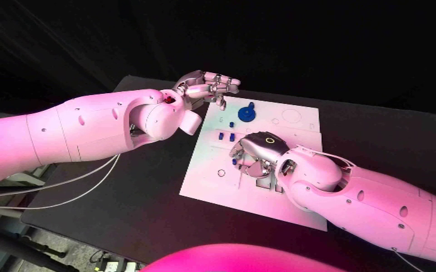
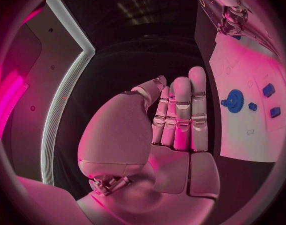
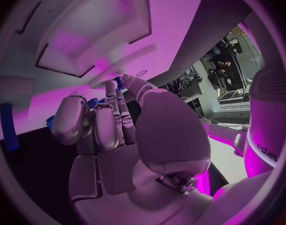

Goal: Assemble the parts on the task board

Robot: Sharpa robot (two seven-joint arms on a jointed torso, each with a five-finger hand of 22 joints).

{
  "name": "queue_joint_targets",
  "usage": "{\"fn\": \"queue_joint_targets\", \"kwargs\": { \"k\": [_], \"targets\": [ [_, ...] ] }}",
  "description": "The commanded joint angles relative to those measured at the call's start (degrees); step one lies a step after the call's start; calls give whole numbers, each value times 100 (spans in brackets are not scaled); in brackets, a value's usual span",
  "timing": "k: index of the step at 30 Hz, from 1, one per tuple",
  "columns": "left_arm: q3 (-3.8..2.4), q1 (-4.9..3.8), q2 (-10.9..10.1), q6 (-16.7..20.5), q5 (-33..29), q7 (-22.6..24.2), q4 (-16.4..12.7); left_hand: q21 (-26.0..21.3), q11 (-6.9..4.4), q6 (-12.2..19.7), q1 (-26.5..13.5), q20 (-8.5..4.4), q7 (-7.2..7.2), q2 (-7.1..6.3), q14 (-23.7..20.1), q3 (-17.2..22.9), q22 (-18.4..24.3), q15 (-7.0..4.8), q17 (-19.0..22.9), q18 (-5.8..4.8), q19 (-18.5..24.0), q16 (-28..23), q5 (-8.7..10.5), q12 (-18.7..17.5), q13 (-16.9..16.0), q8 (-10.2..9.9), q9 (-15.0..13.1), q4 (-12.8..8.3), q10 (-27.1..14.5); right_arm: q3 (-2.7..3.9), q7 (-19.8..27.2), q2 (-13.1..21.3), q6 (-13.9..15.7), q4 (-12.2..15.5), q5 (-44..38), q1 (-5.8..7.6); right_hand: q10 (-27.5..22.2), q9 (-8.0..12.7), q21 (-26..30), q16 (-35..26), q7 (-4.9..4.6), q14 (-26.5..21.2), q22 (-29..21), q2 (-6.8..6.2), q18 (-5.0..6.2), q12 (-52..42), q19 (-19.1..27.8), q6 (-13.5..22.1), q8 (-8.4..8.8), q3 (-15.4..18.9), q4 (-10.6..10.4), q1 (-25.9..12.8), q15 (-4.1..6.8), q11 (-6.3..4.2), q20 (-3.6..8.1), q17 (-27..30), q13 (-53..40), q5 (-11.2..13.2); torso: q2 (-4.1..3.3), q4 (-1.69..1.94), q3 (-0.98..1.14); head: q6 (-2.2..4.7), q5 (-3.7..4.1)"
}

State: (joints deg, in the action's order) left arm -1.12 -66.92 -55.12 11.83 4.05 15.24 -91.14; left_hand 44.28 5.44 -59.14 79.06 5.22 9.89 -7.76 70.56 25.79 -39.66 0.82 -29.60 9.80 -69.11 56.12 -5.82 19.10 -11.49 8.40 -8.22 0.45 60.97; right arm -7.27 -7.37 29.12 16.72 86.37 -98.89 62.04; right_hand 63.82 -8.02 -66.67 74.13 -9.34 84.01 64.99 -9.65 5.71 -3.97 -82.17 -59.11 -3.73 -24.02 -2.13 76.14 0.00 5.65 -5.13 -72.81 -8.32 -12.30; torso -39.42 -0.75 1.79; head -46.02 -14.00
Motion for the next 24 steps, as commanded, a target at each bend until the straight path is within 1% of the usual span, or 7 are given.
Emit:
{"fn": "queue_joint_targets", "kwargs": {
  "k": [1, 4, 9, 13, 18, 23, 24],
  "targets": [
    [-2, -6, 3, -116, -9, -10, 1, -32, 9, 59, -2, 27, 3, 60, -44, -45, 13, -12, 11, 68, 1, -39, -13, 45, -7, 0, 3, -5, -37, -4, -95, 88, 166, 72, -69, -7, -90, 27, 63, -54, -9, 262, -49, -30, -16, -23, 30, 141, 25, 49, 0, -44, -35, 5, -41, 48, -20, 26, 3, 0, 2, 21, 13],
    [-2, -6, -4, -123, -9, -18, 4, -33, 10, 61, -8, 28, 4, 62, -46, -51, 13, -10, 14, 67, 0, -39, -11, 49, -8, 2, 3, -2, -41, 2, -98, 226, 245, 221, -66, 8, -157, 40, 104, -90, 2, 247, -85, -43, -5, -47, 51, 212, 20, 79, 5, -47, -38, 7, -52, 89, -30, 28, 3, 0, 0, 28, 18],
    [-1, -6, -27, -139, -9, -36, 6, -33, 10, 61, -8, 28, 4, 62, -46, -51, 13, -10, 14, 67, 0, -39, -11, 49, -8, 2, 3, -2, -41, 72, -122, 633, 394, 626, -46, 136, -196, 39, 121, -112, 19, 237, -98, -43, 1, -72, 63, 221, 5, 100, 5, -49, -35, -1, -57, 116, -40, 25, 1, -10, -1, 81, 71],
    [-1, -6, -38, -148, -9, -40, -3, -33, 10, 61, -8, 28, 4, 62, -46, -51, 13, -10, 14, 67, 0, -39, -11, 49, -8, 2, 3, -2, -41, 110, -117, 946, 320, 770, 94, 343, -212, 30, 168, -142, 46, 227, -142, -29, 15, -106, 84, 191, -17, 115, -2, -51, -26, -16, -56, 151, -53, 18, -1, -5, -6, 158, 192],
    [0, -6, -57, -158, -9, -44, -22, -33, 10, 61, -8, 28, 4, 62, -46, -51, 13, -10, 14, 67, 0, -39, -11, 49, -8, 2, 3, -2, -41, 141, -107, 1354, 122, 788, 257, 619, -250, 25, 215, -182, 88, 214, -181, -44, 27, -148, 106, 183, -21, 168, -21, -79, -11, -40, -49, 198, -63, 17, 5, -16, -8, 225, 332],
    [0, -6, -71, -160, -9, -47, -26, -33, 10, 61, -8, 28, 4, 62, -46, -51, 13, -10, 14, 67, 0, -39, -11, 49, -8, 2, 3, -2, -41, 151, -126, 1517, -90, 678, 282, 734, -340, 21, 241, -206, 144, 207, -195, -74, 31, -188, 118, 191, -18, 272, -45, -109, 2, -53, -39, 231, -70, -2, 9, -28, -4, 260, 379],
    [0, -6, -71, -163, -9, -47, -28, -33, 10, 61, -8, 28, 4, 62, -46, -51, 13, -10, 14, 67, 0, -39, -11, 49, -8, 2, 3, -2, -41, 151, -133, 1530, -144, 647, 278, 747, -378, 20, 262, -222, 164, 202, -212, -75, 34, -198, 126, 194, -18, 305, -51, -108, 3, -52, -38, 251, -71, -2, 6, -18, -5, 272, 394]
  ]
}}
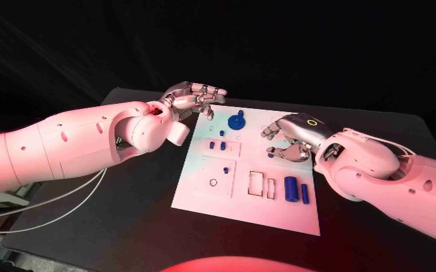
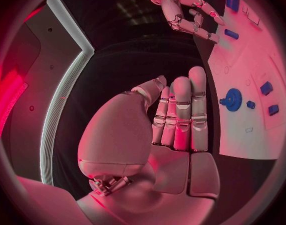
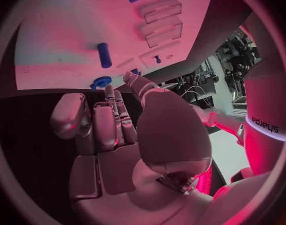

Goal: Assemble the parts on the task board

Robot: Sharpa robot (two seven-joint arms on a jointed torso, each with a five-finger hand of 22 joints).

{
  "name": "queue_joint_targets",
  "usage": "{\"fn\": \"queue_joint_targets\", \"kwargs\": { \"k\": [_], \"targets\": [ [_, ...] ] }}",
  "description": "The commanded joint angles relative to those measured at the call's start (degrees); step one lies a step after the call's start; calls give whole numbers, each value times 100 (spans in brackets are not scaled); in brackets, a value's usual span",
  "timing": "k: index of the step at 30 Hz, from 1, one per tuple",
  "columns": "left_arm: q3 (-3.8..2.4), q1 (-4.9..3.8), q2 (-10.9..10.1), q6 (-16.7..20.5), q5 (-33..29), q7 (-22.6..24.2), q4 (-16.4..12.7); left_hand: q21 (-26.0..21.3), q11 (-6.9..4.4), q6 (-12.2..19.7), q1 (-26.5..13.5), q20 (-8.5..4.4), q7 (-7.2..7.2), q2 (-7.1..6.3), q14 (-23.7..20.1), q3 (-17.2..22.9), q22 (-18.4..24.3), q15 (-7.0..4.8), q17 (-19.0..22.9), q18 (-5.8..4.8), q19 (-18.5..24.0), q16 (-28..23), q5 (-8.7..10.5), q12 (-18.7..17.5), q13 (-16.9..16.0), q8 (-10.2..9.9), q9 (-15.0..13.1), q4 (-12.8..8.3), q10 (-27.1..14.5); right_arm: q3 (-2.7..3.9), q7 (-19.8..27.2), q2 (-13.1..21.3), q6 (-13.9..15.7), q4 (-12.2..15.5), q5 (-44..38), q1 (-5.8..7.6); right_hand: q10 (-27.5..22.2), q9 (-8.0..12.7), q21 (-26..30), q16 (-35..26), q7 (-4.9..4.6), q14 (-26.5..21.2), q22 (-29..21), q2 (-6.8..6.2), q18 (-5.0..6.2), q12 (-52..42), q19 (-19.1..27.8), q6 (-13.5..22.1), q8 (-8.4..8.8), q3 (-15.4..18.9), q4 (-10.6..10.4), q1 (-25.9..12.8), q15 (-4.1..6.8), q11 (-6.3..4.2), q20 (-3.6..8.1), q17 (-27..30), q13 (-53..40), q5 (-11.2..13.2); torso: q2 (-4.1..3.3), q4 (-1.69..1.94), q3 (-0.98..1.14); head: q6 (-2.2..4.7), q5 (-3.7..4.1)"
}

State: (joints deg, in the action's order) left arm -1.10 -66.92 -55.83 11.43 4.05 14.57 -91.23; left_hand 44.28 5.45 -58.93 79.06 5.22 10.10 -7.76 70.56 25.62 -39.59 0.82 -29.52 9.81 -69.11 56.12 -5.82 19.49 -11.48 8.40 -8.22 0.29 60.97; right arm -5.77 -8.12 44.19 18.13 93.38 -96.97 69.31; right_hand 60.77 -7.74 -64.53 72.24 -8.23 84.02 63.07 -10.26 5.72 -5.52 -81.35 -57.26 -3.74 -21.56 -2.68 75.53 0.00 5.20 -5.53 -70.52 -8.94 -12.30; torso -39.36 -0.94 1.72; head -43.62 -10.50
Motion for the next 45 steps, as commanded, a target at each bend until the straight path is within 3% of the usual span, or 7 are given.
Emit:
{"fn": "queue_joint_targets", "kwargs": {
  "k": [1, 14, 28, 35, 45],
  "targets": [
    [-2, -6, 1, -126, -9, 18, -19, -33, 10, 40, -8, 28, -18, 62, -46, -35, 6, -10, 6, 67, 0, -39, -11, 10, -9, 2, 3, 15, -41, 1, -67, 31, -370, -95, 73, 31, -89, -8, 56, -40, 62, 199, -26, -14, 35, -47, 47, 8, -18, 72, 2, -45, 2, -6, 2, 29, -10, -2, -3, 10, 3, 31, 61],
    [-1, -6, -1, -133, -9, 2, -12, -58, 13, 54, -29, 32, -15, 61, -51, -60, 29, -6, 18, 69, 5, -41, -3, 24, -12, 5, 2, 21, -57, -25, -113, -56, -824, -274, 53, -22, -127, -53, 6, 19, 84, 221, 43, 66, 22, -193, 15, -159, -85, 179, -19, 17, 14, -23, 12, -12, -49, -8, -7, 10, -1, 12, 47],
    [-1, -6, -2, -134, -9, -10, -5, -64, 12, 57, -33, 34, -16, 70, -52, -66, 34, -5, 23, 70, 4, -41, -3, 32, -13, 9, 1, 24, -63, -44, -110, -195, -912, -397, 79, -93, 150, -99, -207, 111, 67, 253, 274, 246, -25, -412, -90, -363, -132, 78, -13, 144, 61, -80, 51, -87, -100, -55, -1, 7, 3, -12, 33],
    [-1, -6, -1, -137, -9, -20, -3, -64, 12, 57, -33, 34, -16, 70, -52, -66, 34, -5, 23, 70, 4, -41, -3, 32, -13, 9, 1, 24, -63, -48, -146, -263, -734, -455, 65, -127, 445, -164, -414, 190, 122, 275, 491, 457, -67, -488, -178, -618, -220, -115, 14, 272, 120, -157, 101, -159, -115, 50, -3, 6, 5, -23, 26],
    [-1, -6, 3, -142, -9, -35, 11, -64, 12, 57, -33, 34, -16, 70, -52, -66, 34, -5, 23, 70, 4, -41, -3, 32, -13, 9, 1, 24, -63, -49, -361, -278, 4, -463, -135, -142, 714, -272, -505, 271, 198, 294, 597, 623, -85, -526, -209, -853, -338, -230, 69, 360, 189, -245, 162, -232, -143, 84, 1, 11, 3, -42, 26]
  ]
}}
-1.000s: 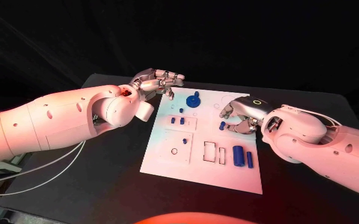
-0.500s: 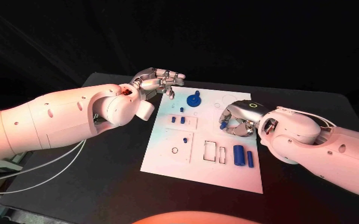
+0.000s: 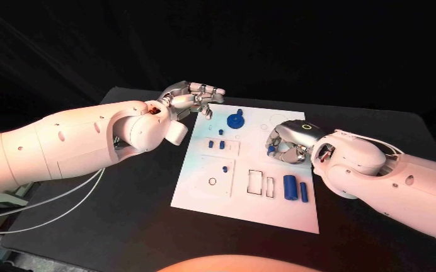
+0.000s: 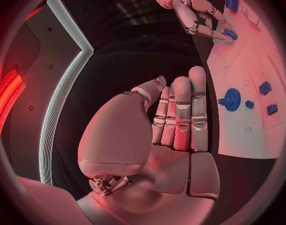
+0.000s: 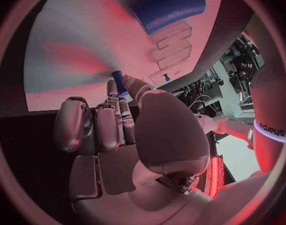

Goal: Assemble the parts on the task board

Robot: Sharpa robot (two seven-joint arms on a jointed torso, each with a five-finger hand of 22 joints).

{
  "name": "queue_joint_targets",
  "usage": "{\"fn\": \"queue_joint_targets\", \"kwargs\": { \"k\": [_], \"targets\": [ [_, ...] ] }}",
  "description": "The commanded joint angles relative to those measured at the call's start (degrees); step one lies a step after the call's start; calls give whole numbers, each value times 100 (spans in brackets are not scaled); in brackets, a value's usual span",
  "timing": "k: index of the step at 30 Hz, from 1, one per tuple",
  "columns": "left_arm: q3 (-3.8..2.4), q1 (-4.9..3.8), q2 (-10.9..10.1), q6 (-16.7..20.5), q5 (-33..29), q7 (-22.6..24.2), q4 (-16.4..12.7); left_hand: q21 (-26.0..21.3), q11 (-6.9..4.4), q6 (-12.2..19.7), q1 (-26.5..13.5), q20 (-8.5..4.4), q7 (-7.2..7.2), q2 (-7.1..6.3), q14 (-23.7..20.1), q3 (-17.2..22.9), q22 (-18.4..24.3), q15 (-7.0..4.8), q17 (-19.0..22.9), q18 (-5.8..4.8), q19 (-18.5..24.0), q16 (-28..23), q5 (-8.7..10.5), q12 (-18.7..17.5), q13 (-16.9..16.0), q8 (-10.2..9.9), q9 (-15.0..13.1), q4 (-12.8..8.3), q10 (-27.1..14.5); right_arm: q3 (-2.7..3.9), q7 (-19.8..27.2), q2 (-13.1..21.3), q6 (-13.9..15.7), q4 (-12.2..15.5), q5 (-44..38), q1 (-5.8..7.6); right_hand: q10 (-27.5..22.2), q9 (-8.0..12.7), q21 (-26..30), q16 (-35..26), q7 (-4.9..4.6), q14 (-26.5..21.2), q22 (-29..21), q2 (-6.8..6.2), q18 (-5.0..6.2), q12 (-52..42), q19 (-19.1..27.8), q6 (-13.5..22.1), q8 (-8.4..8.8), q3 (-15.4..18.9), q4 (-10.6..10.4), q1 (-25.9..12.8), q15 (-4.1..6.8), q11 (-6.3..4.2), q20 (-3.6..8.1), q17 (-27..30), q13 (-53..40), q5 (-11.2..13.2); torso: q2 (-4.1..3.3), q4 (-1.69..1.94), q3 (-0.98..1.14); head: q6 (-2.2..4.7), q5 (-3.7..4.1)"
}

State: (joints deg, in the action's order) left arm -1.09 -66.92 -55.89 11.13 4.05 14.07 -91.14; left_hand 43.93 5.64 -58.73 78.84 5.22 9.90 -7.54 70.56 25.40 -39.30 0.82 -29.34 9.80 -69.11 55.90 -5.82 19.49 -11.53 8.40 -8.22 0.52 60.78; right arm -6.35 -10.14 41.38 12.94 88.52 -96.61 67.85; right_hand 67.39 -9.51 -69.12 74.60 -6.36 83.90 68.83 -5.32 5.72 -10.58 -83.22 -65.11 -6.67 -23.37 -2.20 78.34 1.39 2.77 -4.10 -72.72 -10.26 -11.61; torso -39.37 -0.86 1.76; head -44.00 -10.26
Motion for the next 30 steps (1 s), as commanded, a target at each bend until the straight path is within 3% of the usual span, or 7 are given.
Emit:
{"fn": "queue_joint_targets", "kwargs": {
  "k": [1, 10, 15, 21, 28, 30],
  "targets": [
    [-2, -6, 9, -112, -9, 14, 5, -29, -7, 37, -10, 34, 4, 48, -52, -43, 5, -5, 5, 71, 4, -19, -3, 32, -9, 10, 1, 1, -44, 10, -156, 15, 599, 44, -180, 4, 73, -106, -65, 44, 12, 307, 40, 137, -90, -20, -28, -80, -53, -66, 41, 99, 56, -7, 24, -20, -12, 1, 1, 3, 1, -5, 3],
    [-2, -5, 21, -115, -9, 7, 38, -41, -9, 39, -5, 35, 2, 58, -53, -45, 17, -6, 10, 73, 6, -19, -5, 39, -10, 13, 0, -2, -49, 49, -47, 229, 1138, 437, -27, 31, 120, -147, -89, 54, -4, 308, 70, 128, -96, 7, -34, -92, -67, -112, 93, 121, 61, -6, 38, -26, -13, -91, 11, -1, -6, 0, 11],
    [-1, -5, 39, -125, -9, -5, 55, -51, -10, 43, 4, 35, 2, 66, -55, -43, 27, -6, 14, 75, 9, -20, -6, 44, -11, 16, 0, -8, -54, 94, 74, 355, 1334, 833, 244, 96, 118, -154, -84, 46, -9, 305, 68, 111, -95, 21, -32, -87, -65, -114, 104, 116, 59, -2, 38, -15, -10, -104, 9, -6, -6, 1, -3],
    [-1, -5, 58, -135, -9, -5, 61, -53, -10, 44, 8, 35, 1, 69, -55, -42, 29, -7, 15, 76, 9, -20, -7, 45, -11, 16, -1, -10, -56, 86, 173, 189, 1296, 1134, 465, 84, 117, -158, -88, 41, -14, 304, 72, 101, -97, 28, -32, -84, -64, -115, 109, 114, 57, 1, 38, -10, -9, -110, 7, -7, -3, 3, -42],
    [-1, -4, 104, -141, -9, 1, 74, -53, -10, 44, 8, 35, 1, 69, -55, -42, 29, -7, 15, 76, 9, -20, -7, 45, -11, 16, -1, -10, -56, 33, 266, -291, 1133, 1230, 549, -115, 114, -163, -70, 29, -21, 300, 55, 91, -93, 38, -25, -79, -61, -114, 113, 107, 54, 6, 37, 5, -8, -116, 3, 12, -7, -15, -84],
    [-1, -4, 121, -142, -9, 1, 80, -53, -10, 44, 8, 35, 1, 69, -55, -42, 29, -7, 15, 76, 9, -20, -7, 45, -11, 16, -1, -10, -56, 18, 291, -440, 1083, 1188, 545, -186, 112, -165, -61, 26, -24, 299, 47, 88, -91, 45, -22, -74, -58, -113, 111, 99, 52, 10, 36, 8, -7, -119, 4, 7, -9, -22, -128]
  ]
}}
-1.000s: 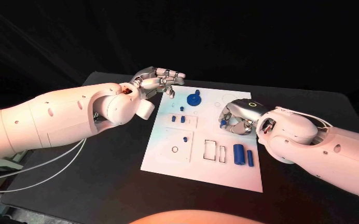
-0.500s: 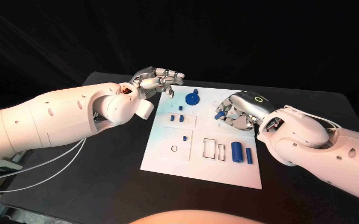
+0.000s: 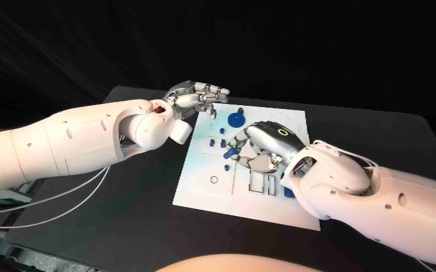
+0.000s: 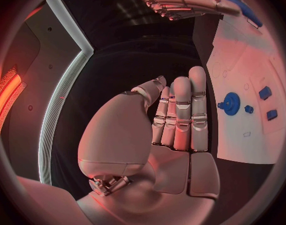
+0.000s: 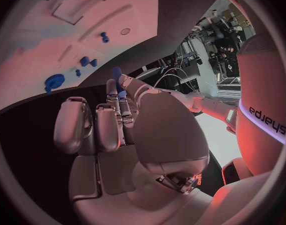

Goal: Assemble the parts on the task board

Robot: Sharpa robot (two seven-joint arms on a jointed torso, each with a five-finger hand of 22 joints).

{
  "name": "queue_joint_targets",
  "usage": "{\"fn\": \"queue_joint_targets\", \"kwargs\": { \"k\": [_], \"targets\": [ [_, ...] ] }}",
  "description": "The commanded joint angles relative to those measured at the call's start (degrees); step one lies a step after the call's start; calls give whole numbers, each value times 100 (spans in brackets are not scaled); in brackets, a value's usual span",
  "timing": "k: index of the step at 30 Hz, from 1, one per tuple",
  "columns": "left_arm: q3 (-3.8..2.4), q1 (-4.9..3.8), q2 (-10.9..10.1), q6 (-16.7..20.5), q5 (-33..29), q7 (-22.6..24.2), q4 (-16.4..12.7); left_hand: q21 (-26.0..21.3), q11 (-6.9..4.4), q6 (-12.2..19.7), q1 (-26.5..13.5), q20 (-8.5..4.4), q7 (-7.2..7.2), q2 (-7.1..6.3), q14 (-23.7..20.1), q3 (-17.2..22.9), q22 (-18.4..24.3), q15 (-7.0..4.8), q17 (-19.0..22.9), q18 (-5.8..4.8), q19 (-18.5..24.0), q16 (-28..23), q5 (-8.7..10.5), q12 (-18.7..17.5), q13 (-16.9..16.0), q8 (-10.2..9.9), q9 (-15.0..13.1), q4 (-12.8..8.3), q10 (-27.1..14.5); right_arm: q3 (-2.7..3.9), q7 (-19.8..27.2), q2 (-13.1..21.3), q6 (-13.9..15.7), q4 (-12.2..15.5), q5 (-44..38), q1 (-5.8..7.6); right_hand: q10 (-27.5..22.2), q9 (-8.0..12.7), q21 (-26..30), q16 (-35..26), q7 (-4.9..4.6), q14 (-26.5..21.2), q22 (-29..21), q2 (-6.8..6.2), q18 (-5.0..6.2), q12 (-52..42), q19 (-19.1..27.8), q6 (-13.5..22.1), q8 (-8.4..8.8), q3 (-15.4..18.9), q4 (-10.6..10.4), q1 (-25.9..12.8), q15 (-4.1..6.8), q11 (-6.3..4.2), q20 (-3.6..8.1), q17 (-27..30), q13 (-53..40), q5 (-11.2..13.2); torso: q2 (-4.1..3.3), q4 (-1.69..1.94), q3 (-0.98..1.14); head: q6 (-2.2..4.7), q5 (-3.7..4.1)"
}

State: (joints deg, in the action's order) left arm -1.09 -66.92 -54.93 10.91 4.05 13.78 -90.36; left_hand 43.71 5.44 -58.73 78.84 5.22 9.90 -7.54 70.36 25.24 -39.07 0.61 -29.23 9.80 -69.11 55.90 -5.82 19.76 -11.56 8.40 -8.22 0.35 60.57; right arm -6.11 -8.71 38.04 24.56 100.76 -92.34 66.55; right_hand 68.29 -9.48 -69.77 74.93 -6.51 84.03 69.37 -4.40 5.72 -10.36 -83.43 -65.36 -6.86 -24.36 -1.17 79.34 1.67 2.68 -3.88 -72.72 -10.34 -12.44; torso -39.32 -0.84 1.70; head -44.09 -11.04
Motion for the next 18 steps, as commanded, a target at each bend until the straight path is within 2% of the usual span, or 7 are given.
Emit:
{"fn": "queue_joint_targets", "kwargs": {
  "k": [1, 3, 6, 9, 18],
  "targets": [
    [-2, -5, 33, -123, -9, 30, 5, -30, 10, 44, 7, 35, 2, 69, -35, -26, 5, 14, 5, 75, 9, -20, -7, 19, -7, 16, -1, 7, -35, -16, 159, -181, -110, -68, 112, -96, 22, -168, 5, -7, -9, 286, -8, -5, -91, 24, -1, -49, -39, -14, 9, -1, 24, 19, 15, 8, 2, -36, -2, 7, -5, -15, -61],
    [-2, -5, 46, -126, -9, 29, 3, -32, 10, 45, 9, 35, 2, 71, -35, -27, 6, 14, 6, 75, 9, -20, -7, 21, -8, 17, -1, 6, -37, -34, 173, -316, -189, -146, 101, -171, 20, -171, 6, -11, -12, 285, -8, -8, -91, 30, 0, -44, -36, -13, 7, -9, 22, 22, 14, 12, 3, -38, -9, 10, -5, -22, -80],
    [-1, -5, 49, -125, -9, 25, -7, -34, 11, 46, 11, 35, 2, 74, -37, -27, 8, 14, 8, 75, 9, -21, -7, 23, -8, 19, -1, 4, -40, -65, 185, -504, -309, -319, 77, -280, 18, -173, 6, -10, -15, 285, -7, -9, -91, 35, 1, -41, -35, -11, 5, -16, 20, 24, 13, 12, 3, -39, -10, -4, -8, -35, -121],
    [-1, -5, 49, -123, -9, 25, -11, -34, 11, 46, 11, 35, 2, 74, -37, -27, 8, 14, 8, 75, 9, -21, -7, 23, -8, 19, -1, 4, -40, -84, 185, -611, -391, -450, 53, -352, 18, -173, 6, -10, -15, 285, -7, -9, -91, 35, 1, -41, -35, -11, 5, -16, 20, 24, 13, 12, 3, -39, -8, 2, -9, -48, -143],
    [-1, -6, 41, -122, -9, 22, -29, -34, 11, 46, 11, 35, 2, 74, -37, -27, 8, 14, 8, 75, 9, -21, -7, 23, -8, 19, -1, 4, -40, -117, -27, -825, -566, -724, -180, -472, 17, -175, 7, -7, -17, 285, -7, -11, -91, 40, 1, -38, -33, -10, 4, -21, 18, 26, 12, 9, 4, -40, -7, 0, 0, -74, -185]
  ]
}}
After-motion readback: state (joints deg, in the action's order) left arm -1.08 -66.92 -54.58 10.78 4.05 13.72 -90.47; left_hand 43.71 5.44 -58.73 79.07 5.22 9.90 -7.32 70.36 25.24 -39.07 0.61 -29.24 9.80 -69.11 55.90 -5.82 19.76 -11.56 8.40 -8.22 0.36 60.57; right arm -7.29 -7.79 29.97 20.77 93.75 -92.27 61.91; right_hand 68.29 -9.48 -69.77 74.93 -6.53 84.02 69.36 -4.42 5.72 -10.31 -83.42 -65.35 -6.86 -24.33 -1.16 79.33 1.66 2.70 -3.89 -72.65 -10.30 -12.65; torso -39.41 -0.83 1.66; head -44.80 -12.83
